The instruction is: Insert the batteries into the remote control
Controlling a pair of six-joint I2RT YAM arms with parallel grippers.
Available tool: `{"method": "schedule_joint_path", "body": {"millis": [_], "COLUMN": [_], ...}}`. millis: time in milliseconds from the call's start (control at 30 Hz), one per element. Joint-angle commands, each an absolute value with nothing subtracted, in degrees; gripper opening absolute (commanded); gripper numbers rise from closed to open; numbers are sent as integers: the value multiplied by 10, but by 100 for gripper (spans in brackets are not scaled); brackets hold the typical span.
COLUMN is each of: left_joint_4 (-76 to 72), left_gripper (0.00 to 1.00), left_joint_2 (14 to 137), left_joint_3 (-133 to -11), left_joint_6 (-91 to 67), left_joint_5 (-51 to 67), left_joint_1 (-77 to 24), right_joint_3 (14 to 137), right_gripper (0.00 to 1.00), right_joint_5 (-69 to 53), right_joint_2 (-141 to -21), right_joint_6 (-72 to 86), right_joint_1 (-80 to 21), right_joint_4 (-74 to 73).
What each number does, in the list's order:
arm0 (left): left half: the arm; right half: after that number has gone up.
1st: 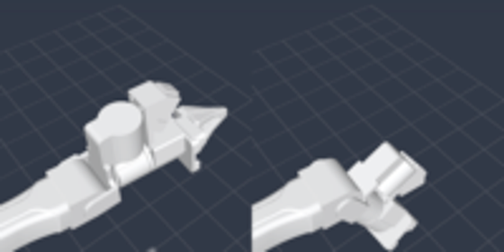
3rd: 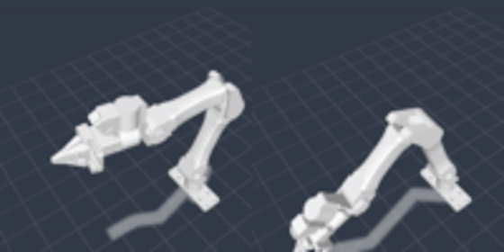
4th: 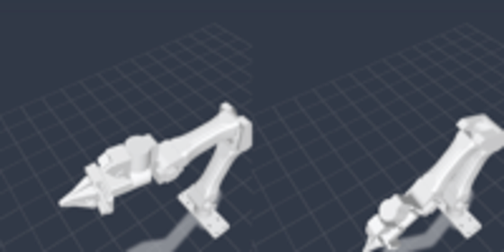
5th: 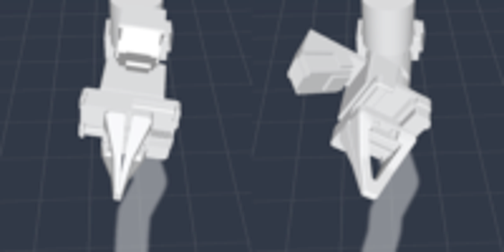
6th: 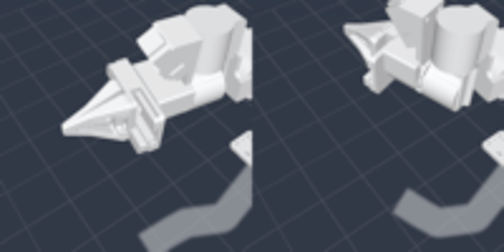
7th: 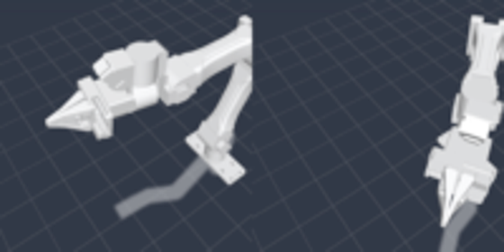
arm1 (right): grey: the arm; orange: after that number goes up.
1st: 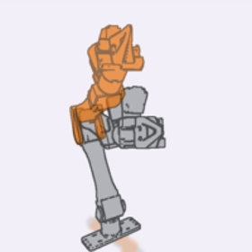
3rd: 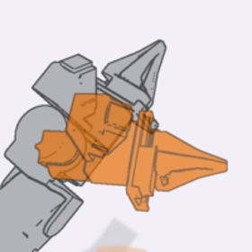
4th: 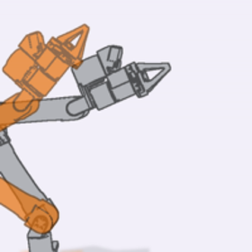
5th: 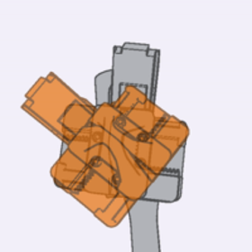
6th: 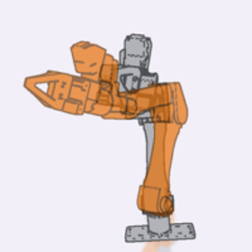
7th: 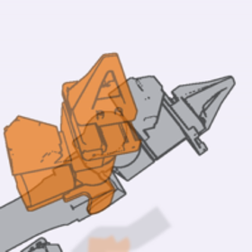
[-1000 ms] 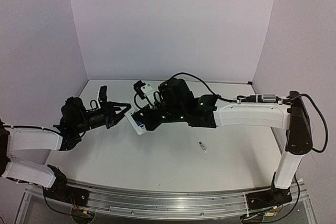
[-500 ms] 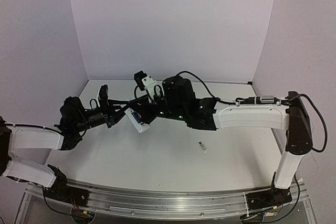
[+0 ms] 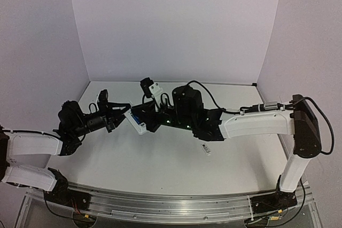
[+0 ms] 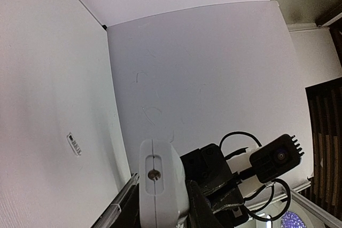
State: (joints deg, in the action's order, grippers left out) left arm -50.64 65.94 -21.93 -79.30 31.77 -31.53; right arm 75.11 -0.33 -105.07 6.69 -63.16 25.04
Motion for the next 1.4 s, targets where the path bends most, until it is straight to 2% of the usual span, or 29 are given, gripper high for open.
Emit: {"method": "schedule_joint_path", "body": {"millis": [0,233,633,1367], "left_joint_4": [-620,-611,-609,-590], "left_gripper": [0,0,0,0], "left_joint_2": [620,606,605,630], "left_joint_3": [-232,-228,-234,-271], "left_joint_6": [-825,-822,-811,-797], "left_joint_5": [328,320,325,373], "left_joint_1": [-314,-314,-313,-313], "right_joint_3": [725,694,714,773], "right_gripper": [0,0,0,10], "right_joint_5": [4,-6,-11,59], "right_joint_2": [-1041,-1013,-1016,-1064], "right_joint_6": [70,78,97,99], "right_joint_1": [-628,-628,-631,-631], "right_joint_4": [208,160,71,59]}}
